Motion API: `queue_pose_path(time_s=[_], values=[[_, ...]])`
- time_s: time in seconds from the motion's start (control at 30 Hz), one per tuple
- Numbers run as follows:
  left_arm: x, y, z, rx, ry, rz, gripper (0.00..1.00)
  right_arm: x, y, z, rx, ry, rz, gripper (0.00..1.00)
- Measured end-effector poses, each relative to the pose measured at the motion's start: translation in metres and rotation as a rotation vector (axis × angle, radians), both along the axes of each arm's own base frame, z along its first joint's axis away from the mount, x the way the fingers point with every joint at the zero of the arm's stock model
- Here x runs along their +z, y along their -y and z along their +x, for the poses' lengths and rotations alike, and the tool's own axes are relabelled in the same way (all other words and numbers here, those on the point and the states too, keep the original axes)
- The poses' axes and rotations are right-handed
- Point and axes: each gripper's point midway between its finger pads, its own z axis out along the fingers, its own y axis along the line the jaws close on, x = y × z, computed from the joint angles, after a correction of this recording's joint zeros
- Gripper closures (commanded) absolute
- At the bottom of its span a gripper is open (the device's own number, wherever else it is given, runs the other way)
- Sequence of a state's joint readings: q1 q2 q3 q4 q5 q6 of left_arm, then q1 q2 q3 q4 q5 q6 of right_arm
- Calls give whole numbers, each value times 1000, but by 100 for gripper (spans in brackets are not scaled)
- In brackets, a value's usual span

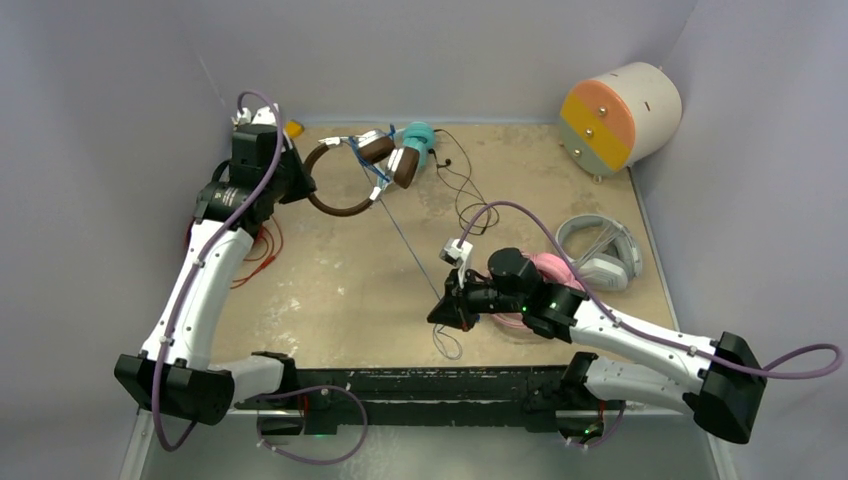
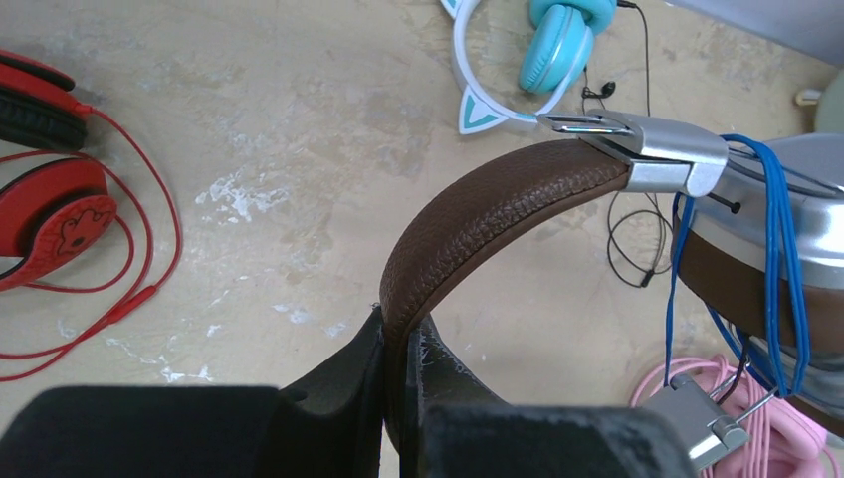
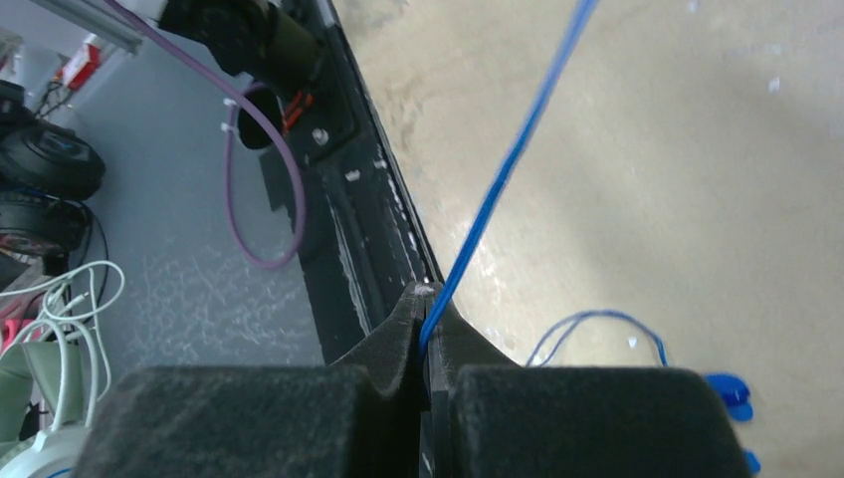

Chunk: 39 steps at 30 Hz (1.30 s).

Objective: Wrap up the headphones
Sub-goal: Wrap the headphones cable around the headphones.

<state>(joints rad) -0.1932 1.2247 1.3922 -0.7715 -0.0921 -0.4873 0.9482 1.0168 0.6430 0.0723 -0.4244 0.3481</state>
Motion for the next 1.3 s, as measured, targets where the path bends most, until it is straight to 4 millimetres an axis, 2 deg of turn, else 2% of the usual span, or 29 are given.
queue_pose_path(time_s=[0.13,0.37,0.43,0.57,0.7,0.83,1.0,1.3], values=[[5,5,-1,-24,3,-19,100,-14,10,-1,-35,-20,-43,100],[4,1,-2,-23,8,11,100,-6,16,-1,-40,5,-51,100],[1,-6,-3,-10,19,48,100,5,15,-3,-26,15,-35,100],[-13,-17,-12,15,13,206,100,41,9,-6,19,43,13,100],[-27,4,-19,-64,5,350,100,80,3,-2,30,83,41,100],[-45,6,-26,-104,-5,461,100,105,2,5,17,119,32,100],[-59,12,-42,-179,16,584,100,117,2,13,-5,150,7,100],[-51,39,-61,-347,127,692,100,122,-12,34,-18,161,-40,100]])
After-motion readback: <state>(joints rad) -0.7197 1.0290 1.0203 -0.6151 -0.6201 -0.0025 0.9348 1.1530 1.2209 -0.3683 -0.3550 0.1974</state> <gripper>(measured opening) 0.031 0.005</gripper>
